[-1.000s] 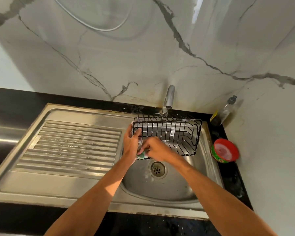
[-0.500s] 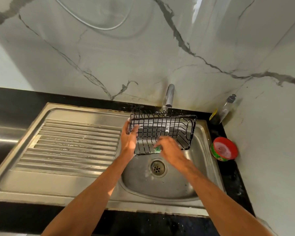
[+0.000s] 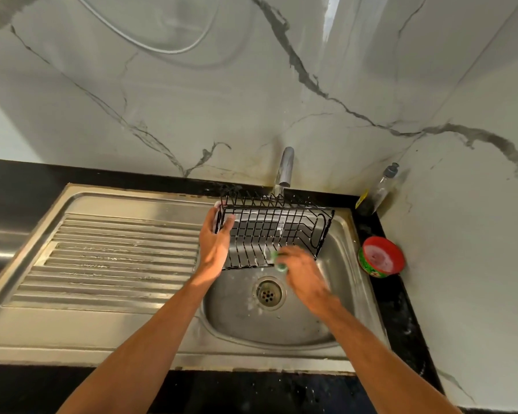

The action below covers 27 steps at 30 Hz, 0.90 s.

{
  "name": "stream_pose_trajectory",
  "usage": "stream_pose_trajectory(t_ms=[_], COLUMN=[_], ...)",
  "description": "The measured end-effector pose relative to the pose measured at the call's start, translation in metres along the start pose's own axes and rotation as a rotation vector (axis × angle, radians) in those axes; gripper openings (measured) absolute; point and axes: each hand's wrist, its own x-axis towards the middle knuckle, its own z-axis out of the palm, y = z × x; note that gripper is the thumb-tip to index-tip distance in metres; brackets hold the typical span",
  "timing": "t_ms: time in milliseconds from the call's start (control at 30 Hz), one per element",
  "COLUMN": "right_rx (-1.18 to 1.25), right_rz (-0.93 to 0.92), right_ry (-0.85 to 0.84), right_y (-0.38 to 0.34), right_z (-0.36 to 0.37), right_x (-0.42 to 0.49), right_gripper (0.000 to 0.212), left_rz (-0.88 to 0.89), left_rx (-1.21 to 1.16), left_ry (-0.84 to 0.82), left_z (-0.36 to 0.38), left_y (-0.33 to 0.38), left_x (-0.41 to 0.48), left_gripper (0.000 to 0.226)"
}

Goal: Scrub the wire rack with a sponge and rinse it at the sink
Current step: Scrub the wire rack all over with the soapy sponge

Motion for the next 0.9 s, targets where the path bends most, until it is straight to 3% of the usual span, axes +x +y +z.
stream_pose_trajectory(t_ms=[100,200,300,400,533,667,833,900], right_rx=[-0.119,-0.099,-0.135,-0.157,0.003,-0.043,-0.191,-0.128], right_rz=[0.179,0.093,0.142,0.153,0.178,0.274,0.288,0.309], right_ry=[0.049,-0.098,-0.068,-0.059,-0.07,0.111,-0.036,-0.121], right_y=[0.031,0.026,0.044,0.041,0.029,0.036,0.017,0.027], right_z=[-0.015,-0.01,-0.018,-0.013,-0.001,-0.009,-0.001,-0.006], right_x=[-0.008,-0.011,-0.014,-0.014,-0.008,0.003,0.011,0.013], right_gripper=[0.042,0.041,0.039,0.041,0.028,0.031,0.017,0.013], left_rz=[0.034,0.024,0.043,-0.001,0.061,-0.103,-0.14,-0.129], left_rx=[0.006,0.055,0.073,0.041,0.058,-0.019,-0.018,-0.012], left_ry=[0.011,-0.005,-0.027,0.01,-0.009,0.017,0.025,0.04], left_z=[0.0,0.004,0.007,0.012,0.015,0.007,0.014,0.012], left_y=[0.001,0.001,-0.001,-0.001,-0.005,-0.024,-0.027,-0.033], left_x=[0.002,0.003,0.005,0.003,-0.003,-0.003,-0.006,-0.006], left_gripper=[0.121,0.101,0.083,0.093,0.095,0.109,0.086,0.061])
